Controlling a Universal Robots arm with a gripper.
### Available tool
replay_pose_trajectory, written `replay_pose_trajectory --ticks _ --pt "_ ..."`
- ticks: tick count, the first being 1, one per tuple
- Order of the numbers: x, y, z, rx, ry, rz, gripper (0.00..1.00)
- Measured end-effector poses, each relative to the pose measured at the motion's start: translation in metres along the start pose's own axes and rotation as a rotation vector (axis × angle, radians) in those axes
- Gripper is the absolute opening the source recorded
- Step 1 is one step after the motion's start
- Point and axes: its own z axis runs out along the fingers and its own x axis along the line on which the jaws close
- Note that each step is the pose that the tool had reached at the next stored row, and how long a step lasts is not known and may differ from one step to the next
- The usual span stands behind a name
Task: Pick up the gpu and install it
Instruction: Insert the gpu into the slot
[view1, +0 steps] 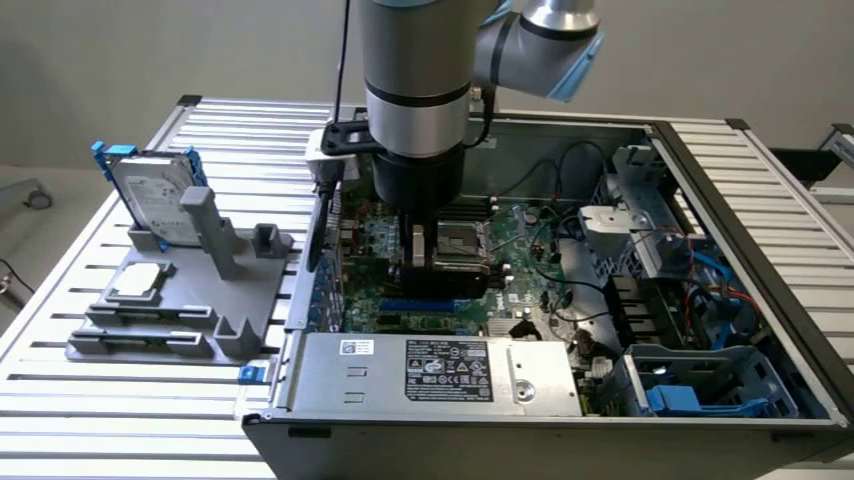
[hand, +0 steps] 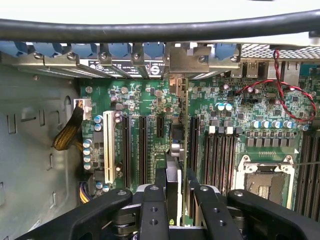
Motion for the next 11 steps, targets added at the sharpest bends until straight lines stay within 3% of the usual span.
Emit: replay_pose_trajectory --ticks 5,11 --pt "0.0001 0.0001 0.001 0.0001 -0.0008 0.0 0.26" --pt "0.0002 0.0002 0.0049 0.0001 -0.0078 0.001 0.26"
